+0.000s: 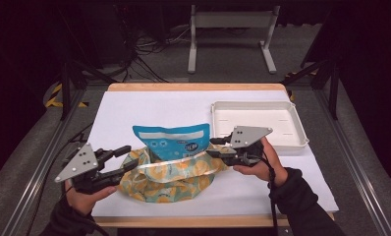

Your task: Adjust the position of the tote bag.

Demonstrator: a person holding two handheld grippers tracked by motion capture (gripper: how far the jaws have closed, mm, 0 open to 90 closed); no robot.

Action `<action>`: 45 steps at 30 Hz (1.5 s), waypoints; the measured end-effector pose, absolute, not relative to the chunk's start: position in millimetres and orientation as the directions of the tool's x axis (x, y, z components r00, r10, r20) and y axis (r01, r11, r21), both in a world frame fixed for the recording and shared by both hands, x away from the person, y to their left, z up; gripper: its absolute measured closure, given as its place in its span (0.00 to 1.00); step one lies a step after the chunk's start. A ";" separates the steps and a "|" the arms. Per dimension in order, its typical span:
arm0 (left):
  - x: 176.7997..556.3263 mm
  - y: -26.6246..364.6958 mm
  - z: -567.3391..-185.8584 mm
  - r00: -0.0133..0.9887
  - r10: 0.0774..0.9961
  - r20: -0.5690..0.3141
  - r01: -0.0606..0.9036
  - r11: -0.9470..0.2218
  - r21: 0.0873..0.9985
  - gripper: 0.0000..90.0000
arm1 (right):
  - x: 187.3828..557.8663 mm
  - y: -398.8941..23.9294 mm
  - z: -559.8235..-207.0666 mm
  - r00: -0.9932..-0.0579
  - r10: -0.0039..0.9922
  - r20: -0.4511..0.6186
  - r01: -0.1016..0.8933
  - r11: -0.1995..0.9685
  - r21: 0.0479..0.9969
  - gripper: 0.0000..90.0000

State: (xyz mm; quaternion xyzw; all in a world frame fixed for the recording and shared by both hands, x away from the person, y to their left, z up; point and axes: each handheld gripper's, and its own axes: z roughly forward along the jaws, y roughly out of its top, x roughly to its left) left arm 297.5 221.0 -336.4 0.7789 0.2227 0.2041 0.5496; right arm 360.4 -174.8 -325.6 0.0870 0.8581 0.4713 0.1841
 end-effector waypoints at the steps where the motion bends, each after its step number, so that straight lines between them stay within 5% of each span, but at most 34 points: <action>1: 297.5 221.0 -336.4 0.817 0.571 0.073 0.123 -0.297 0.947 0.64 | 360.4 -174.8 -325.6 -0.917 0.323 -0.234 -0.024 0.541 0.841 0.67; 17: 311.2 180.7 -385.4 0.850 0.516 0.101 0.237 -0.547 0.803 0.81 | 370.9 -142.8 -340.4 -0.942 0.231 -0.242 -0.021 0.681 0.732 0.50; 21: 317.3 176.1 -398.8 0.845 0.529 0.077 0.286 -0.569 0.771 0.72 | 375.3 -135.3 -353.8 -0.953 0.211 -0.217 0.009 0.736 0.677 0.51; 24: 323.6 179.0 -403.4 0.816 0.578 0.014 0.355 -0.520 0.776 0.53 | 377.5 -135.1 -358.1 -0.958 0.212 -0.195 0.023 0.732 0.681 0.63; 27: 327.3 179.3 -407.6 0.814 0.579 -0.029 0.392 -0.513 0.764 0.49 | 378.2 -136.8 -359.7 -0.965 0.200 -0.169 0.029 0.723 0.690 0.74; 34: 325.2 176.2 -409.0 0.832 0.552 0.054 0.347 -0.595 0.725 1.00 | 375.8 -140.8 -363.2 -0.969 0.190 -0.158 0.030 0.725 0.688 0.85; 45: 316.9 215.6 -394.9 0.771 0.627 0.113 0.356 -0.571 0.740 1.00 | 375.7 -157.5 -365.3 -0.951 0.251 -0.180 0.069 0.742 0.667 0.97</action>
